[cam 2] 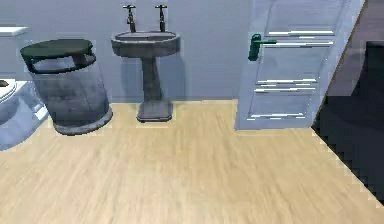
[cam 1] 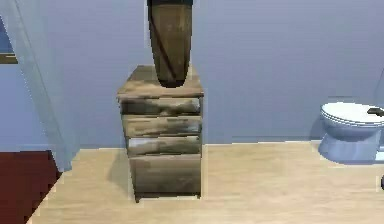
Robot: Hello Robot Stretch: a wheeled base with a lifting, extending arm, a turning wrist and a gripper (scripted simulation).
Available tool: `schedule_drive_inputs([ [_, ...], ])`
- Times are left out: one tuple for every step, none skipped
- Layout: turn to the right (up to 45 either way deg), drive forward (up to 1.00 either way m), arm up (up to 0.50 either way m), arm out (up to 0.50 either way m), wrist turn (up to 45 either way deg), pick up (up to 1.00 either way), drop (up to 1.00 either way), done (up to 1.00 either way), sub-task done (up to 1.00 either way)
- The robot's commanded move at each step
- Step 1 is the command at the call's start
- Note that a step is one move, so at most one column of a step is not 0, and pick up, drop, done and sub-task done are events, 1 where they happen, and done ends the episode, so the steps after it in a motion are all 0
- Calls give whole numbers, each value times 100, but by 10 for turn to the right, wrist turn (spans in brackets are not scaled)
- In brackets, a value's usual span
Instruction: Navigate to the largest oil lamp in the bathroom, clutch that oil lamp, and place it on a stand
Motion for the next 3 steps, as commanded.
schedule_drive_inputs([
  [390,0,0,0,0,0,0,0,0],
  [0,100,0,0,0,0,0,0,0],
  [0,55,0,0,0,0,0,0,0],
])
